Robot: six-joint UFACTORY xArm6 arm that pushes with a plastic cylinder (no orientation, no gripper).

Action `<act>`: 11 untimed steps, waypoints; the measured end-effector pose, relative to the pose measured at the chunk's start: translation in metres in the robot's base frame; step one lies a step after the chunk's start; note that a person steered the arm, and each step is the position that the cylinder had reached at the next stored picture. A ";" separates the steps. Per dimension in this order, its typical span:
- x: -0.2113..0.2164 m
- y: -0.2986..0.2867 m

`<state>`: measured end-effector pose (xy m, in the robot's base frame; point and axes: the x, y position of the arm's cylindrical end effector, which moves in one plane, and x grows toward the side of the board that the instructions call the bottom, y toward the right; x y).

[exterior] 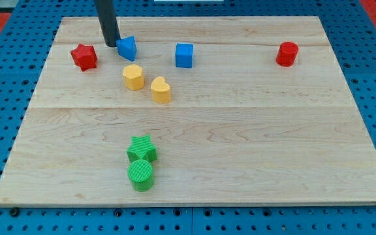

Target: Move the red star to the top left

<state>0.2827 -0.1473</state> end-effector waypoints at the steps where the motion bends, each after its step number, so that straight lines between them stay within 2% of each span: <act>1: 0.025 0.042; 2: 0.046 0.050; 3: 0.058 0.001; 4: 0.069 -0.004; 7: 0.069 -0.098; 9: 0.040 -0.084; 10: 0.046 -0.052; 11: 0.059 -0.052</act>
